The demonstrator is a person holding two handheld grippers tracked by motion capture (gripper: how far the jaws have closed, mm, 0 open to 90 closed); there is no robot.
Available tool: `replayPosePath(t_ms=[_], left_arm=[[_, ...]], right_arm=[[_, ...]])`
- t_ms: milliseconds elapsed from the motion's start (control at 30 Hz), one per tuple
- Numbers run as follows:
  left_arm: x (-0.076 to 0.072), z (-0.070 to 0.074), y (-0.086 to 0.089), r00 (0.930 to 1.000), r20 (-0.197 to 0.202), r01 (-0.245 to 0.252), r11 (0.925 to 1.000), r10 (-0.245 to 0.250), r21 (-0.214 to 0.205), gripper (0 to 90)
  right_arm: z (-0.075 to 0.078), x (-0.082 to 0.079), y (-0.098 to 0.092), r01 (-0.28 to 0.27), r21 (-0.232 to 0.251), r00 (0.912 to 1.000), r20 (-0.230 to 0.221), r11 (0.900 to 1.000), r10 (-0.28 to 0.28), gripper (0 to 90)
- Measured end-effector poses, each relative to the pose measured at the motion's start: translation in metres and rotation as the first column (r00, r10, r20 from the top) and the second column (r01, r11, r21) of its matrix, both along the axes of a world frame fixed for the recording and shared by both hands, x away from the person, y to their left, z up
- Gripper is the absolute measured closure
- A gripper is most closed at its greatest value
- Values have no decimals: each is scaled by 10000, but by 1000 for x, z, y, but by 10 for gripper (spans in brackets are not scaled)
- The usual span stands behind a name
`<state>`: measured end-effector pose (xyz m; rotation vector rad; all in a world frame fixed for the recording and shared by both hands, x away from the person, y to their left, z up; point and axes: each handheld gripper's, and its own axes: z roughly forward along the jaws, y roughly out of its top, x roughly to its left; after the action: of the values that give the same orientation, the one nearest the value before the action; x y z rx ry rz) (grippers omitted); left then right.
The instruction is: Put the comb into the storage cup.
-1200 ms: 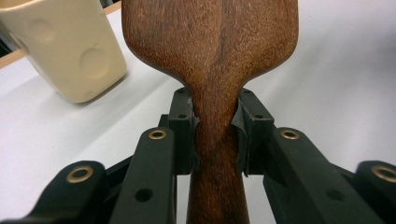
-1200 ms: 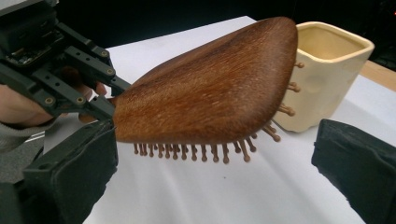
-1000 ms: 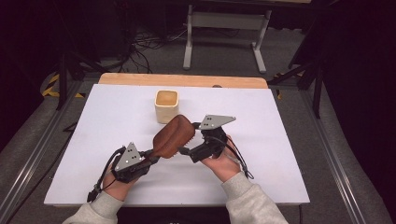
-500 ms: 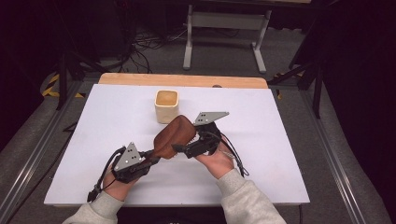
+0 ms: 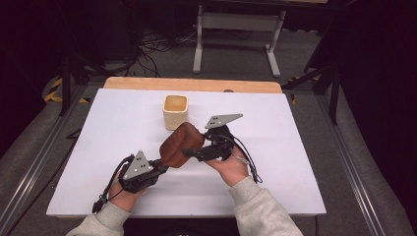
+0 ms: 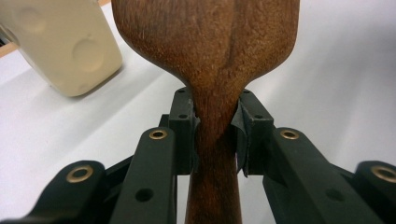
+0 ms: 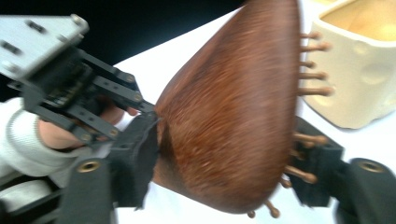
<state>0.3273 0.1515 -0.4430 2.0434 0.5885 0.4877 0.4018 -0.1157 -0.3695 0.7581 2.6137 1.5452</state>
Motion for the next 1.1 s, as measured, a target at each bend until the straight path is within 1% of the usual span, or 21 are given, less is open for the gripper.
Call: replayPosePath(t_ms=[67, 100, 133, 200, 300, 433, 467, 567, 667, 733, 800, 867, 933, 1000, 1100], left_arm=[[0, 0, -1, 10000, -10, 0, 10000, 0, 56, 726], [0, 0, -1, 10000, -14, -12, 10000, 12, 52, 726], [0, 0, -1, 10000, -13, 0, 10000, 0, 65, 725], [0, 0, -1, 10000, -27, -28, 10000, 28, 61, 723], [1, 0, 0, 10000, -33, -14, 10000, 14, 49, 721], [1, -1, 0, 10000, -26, -56, 10000, 56, 35, 713], [1, -1, 0, 10000, -6, -63, 10000, 63, 5, 711], [1, 0, 1, 10000, 6, -48, 10000, 48, -82, 702], [2, 0, 1, 10000, 26, 8, 9999, -8, -116, 698], [2, 0, 2, 10000, 15, 37, 9997, -36, -233, 696], [3, 2, 4, 9999, -103, 72, 9987, -77, -499, 690], [4, 3, 6, 9997, -205, 134, 9974, -149, -708, 671], [5, 3, 7, 9996, -244, 134, 9966, -155, -811, 628], [6, 4, 8, 9992, -352, 180, 9958, -212, -902, 546], [8, 4, 10, 9985, -468, 231, 9932, -286, -1140, 368]], right_arm=[[3, 0, 0, -190, -11, 9998, -59, 9998, 190, 404], [4, -1, 0, -361, -50, 9993, -73, 9993, 361, 444], [5, -1, 0, -501, -44, 9987, -86, 9987, 501, 455], [7, -4, 2, -644, -160, 9979, 108, 9978, 645, 468], [10, -7, 5, -938, -194, 9950, 317, 9954, 944, 512], [13, -11, 7, -1258, -304, 9906, 512, 9916, 1272, 561], [14, -12, 8, -1290, -309, 9901, 515, 9912, 1305, 570], [17, -14, 8, -1630, -131, 9854, 475, 9865, 1634, 612], [18, -16, 9, -1719, -102, 9838, 504, 9851, 1722, 620], [20, -18, 10, -1778, -119, 9820, 632, 9840, 1782, 622], [22, -20, 11, -1807, -150, 9806, 738, 9834, 1814, 623], [26, -23, 13, -1814, -239, 9783, 970, 9831, 1829, 625], [28, -25, 15, -1824, -369, 9763, 1114, 9825, 1855, 625], [31, -27, 17, -1801, -467, 9752, 1221, 9825, 1845, 625], [35, -28, 18, -1797, -582, 9728, 1377, 9820, 1862, 625]])
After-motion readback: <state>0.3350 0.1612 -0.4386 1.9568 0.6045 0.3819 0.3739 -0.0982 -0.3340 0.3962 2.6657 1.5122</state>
